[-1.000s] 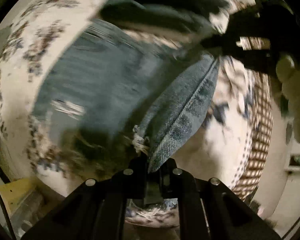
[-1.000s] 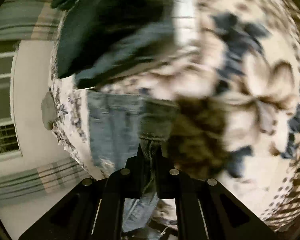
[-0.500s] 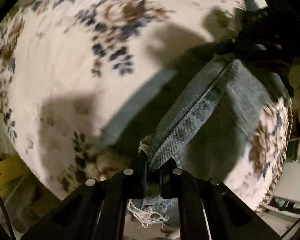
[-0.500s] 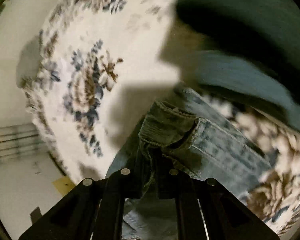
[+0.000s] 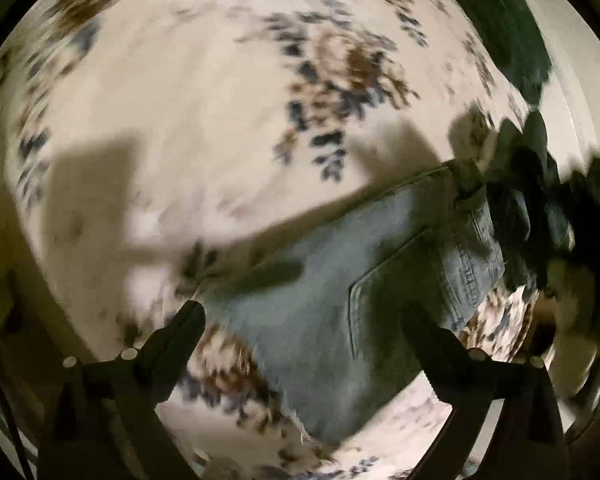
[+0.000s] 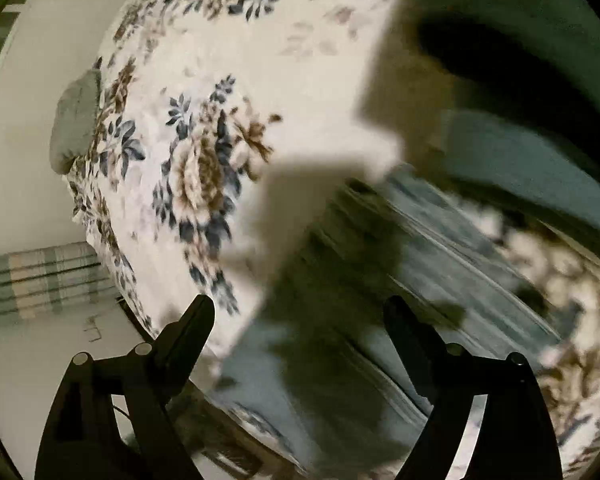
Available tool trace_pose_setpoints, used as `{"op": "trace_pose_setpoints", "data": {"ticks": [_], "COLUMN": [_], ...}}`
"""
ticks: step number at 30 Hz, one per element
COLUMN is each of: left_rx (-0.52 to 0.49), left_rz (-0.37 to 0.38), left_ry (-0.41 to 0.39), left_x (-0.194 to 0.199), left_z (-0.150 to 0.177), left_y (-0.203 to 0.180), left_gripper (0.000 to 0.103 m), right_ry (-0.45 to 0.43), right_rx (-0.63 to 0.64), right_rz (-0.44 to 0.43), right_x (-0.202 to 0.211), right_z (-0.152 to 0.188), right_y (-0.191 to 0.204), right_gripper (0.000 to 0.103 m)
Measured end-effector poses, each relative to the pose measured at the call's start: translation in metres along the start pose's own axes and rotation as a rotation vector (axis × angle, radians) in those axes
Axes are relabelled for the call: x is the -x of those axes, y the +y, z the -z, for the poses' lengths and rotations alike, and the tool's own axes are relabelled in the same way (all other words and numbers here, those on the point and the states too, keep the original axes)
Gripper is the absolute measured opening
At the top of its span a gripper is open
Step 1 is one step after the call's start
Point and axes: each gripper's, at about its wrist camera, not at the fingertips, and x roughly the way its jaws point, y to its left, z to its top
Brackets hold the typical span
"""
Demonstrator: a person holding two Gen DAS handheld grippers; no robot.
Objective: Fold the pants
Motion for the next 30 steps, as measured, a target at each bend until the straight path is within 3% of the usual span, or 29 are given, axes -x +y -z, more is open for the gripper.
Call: {"op": "trace_pose_setpoints", "data": {"ticks": [3, 8, 14, 17, 18, 19, 20, 21, 22, 24, 28, 30], "left_rx": [0.156, 0.517, 0.977, 1.08, 1.091, 1.091, 1.075, 1.056, 1.029, 0.954, 0.774, 0.708], "left_rz": [0.058, 0.229, 0.435, 0.524, 0.546, 0.556, 0.552, 0.545, 0.535, 0.519, 0.466, 0.454], "left_ry": [0.053, 0.214, 0.323, 0.306, 0.27, 0.237, 0.202, 0.175, 0.152, 0.127, 0.098, 0.093], "left_x": [-0.018, -0.083, -0.142, -0.162, -0.164, -0.163, -0.16, -0.156, -0.156, -0.145, -0.108, -0.092], "left_z": [0.023, 0.085, 0.156, 0.167, 0.167, 0.167, 0.164, 0.161, 0.156, 0.151, 0.148, 0.147], "left_y": [0.041, 0.07, 0.075, 0.072, 0.072, 0.073, 0.074, 0.074, 0.073, 0.072, 0.075, 0.079], "left_gripper": [0.1, 0.098, 0.098, 0.098, 0.092, 0.07, 0.061, 0.042, 0.035, 0.03, 0.027, 0.027], "right_ry": [-0.01, 0.011, -0.001, -0.012, -0.021, -0.042, -0.065, -0.073, -0.077, -0.108, -0.151, -0.168], "right_rx": [-0.004, -0.091, -0.14, -0.16, -0.163, -0.161, -0.157, -0.154, -0.159, -0.172, -0.199, -0.253], "right_rz": [0.078, 0.099, -0.113, -0.177, -0.189, -0.198, -0.209, -0.229, -0.224, -0.242, -0.26, -0.285], "right_x": [0.018, 0.009, -0.022, -0.036, -0.039, -0.039, -0.04, -0.039, -0.038, -0.026, -0.006, 0.004], "right_z": [0.038, 0.067, 0.067, 0.062, 0.061, 0.063, 0.064, 0.068, 0.07, 0.083, 0.109, 0.139], "right_y": [-0.039, -0.116, -0.156, -0.166, -0.168, -0.171, -0.172, -0.173, -0.174, -0.176, -0.171, -0.173], "right_gripper": [0.089, 0.089, 0.089, 0.089, 0.088, 0.086, 0.069, 0.049, 0.047, 0.03, 0.027, 0.026]}}
